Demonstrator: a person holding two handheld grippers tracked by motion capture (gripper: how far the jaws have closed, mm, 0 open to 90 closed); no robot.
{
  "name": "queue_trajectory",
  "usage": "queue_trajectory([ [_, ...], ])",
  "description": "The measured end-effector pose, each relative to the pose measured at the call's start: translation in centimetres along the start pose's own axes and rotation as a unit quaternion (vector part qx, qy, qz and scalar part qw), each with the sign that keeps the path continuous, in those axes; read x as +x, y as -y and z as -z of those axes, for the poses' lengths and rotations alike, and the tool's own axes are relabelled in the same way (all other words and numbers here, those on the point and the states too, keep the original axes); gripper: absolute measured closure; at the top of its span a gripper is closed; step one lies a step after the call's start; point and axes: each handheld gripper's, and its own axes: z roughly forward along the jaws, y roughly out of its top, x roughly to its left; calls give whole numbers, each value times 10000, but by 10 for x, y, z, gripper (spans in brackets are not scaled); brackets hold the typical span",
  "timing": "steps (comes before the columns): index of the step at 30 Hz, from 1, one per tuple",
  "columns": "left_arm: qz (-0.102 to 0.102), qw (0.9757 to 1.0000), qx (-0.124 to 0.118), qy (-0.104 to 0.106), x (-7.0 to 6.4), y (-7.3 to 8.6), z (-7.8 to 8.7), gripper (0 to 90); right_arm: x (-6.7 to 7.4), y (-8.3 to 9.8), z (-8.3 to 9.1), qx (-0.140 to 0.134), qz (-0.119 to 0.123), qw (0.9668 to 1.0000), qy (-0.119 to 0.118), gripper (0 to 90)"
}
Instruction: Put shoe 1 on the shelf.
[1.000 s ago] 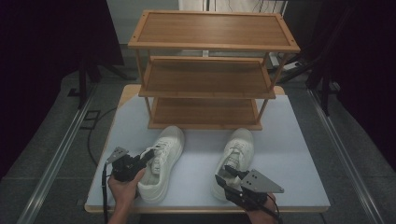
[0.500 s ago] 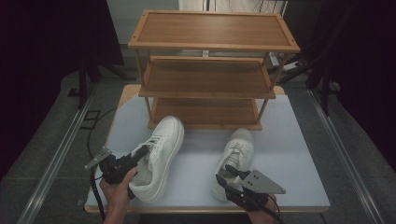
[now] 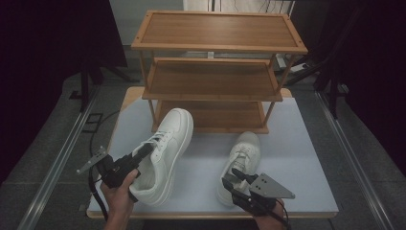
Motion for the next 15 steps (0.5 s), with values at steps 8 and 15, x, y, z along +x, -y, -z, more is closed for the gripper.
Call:
queue_trajectory([
  [8, -14, 9999, -110, 68, -9, -15, -20, 814, -3, -1, 2, -28, -28, 10000, 17, 538],
  [15, 5, 9997, -184, 172, -18, -30, -41, 814, -4, -3, 3, -68, -53, 10000, 23, 541],
])
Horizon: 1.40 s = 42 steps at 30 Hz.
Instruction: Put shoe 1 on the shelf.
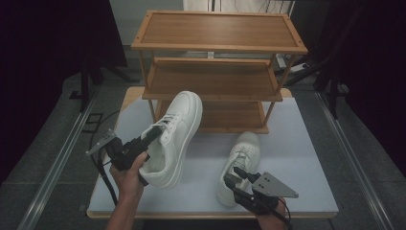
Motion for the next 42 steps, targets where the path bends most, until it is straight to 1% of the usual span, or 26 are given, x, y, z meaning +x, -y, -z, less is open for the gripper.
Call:
queue_trajectory([
  [2, -20, 10000, -29, 31, -3, -5, -6, 814, 0, 0, 0, -8, 12, 10000, -4, 541],
  [4, -84, 9999, -53, 26, -5, -10, -12, 814, 1, 0, 0, -6, 7, 10000, -27, 540],
  [8, -215, 9997, -104, -24, -10, -21, -25, 815, 2, -1, 0, -12, 8, 10000, -51, 539],
  [11, -237, 9996, -137, -24, -12, -28, -34, 815, 1, -1, 0, -14, 2, 10000, -53, 539],
  [14, -228, 9996, -158, -35, -12, -34, -43, 815, 1, -1, 0, 2, 1, 10000, -66, 539],
  [17, -159, 9997, -182, -51, -10, -38, -52, 815, 1, -1, -1, 13, -19, 10000, -70, 538],
  [23, -241, 9995, -123, -182, -6, -43, -68, 815, 0, 0, -2, 31, -7, 10000, -87, 537],
  [27, -206, 9995, -114, -205, -3, -46, -78, 816, 1, 0, -2, 33, -7, 9999, -97, 537],
  [29, -194, 9995, -90, -222, -2, -47, -82, 815, 1, 0, -2, 21, 3, 9999, -144, 536],
  [33, -136, 9995, -70, -269, 1, -50, -91, 815, 0, 1, -4, 21, -17, 9998, -178, 535],
  [36, -139, 9994, -83, -307, 2, -52, -97, 815, 1, 1, -4, 43, -3, 9998, -186, 535],
  [39, -79, 9994, -92, -325, 5, -54, -102, 815, 2, 1, -5, 57, -9, 9998, -206, 534],
  [42, -81, 9991, -100, -394, 7, -56, -107, 815, 2, 2, -6, 61, -11, 9997, -217, 534],
])
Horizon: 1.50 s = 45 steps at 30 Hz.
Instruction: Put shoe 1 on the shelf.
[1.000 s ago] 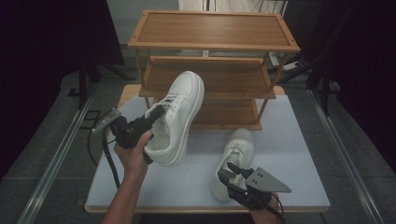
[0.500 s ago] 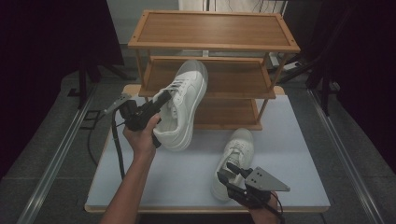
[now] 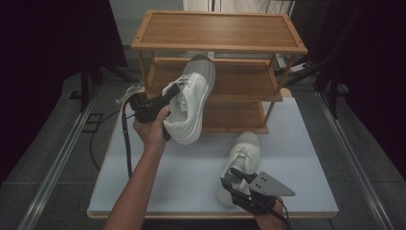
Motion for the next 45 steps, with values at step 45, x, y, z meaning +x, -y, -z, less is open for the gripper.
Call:
queue_trajectory([
  [45, -38, 9974, -115, -705, 9, -33, -85, 812, -3, 0, 4, 10, -22, 10000, 72, 533],
])
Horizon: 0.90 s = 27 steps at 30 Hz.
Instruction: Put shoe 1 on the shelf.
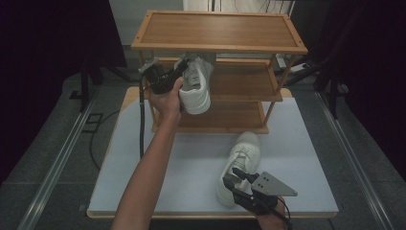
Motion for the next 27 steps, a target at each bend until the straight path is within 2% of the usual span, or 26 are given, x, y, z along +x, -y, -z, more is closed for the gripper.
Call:
queue_trajectory([
  [4, -63, 9999, -42, -102, 0, -4, -6, 812, 0, -1, 0, -13, -13, 10000, 1, 533],
  [12, -28, 9995, -85, -317, 3, -8, -23, 811, 1, -1, 0, -15, 11, 10000, 3, 533],
  [17, -146, 9986, -200, -459, 3, -5, -28, 809, 2, 0, 0, 3, -3, 10000, -7, 533],
  [23, -109, 9990, -56, -420, 5, 2, -30, 795, 3, 1, -2, 18, 17, 10000, -28, 532],
  [27, -246, 9986, -36, -468, 2, 2, -31, 781, 4, 1, -2, 18, 27, 10000, -32, 532],
])
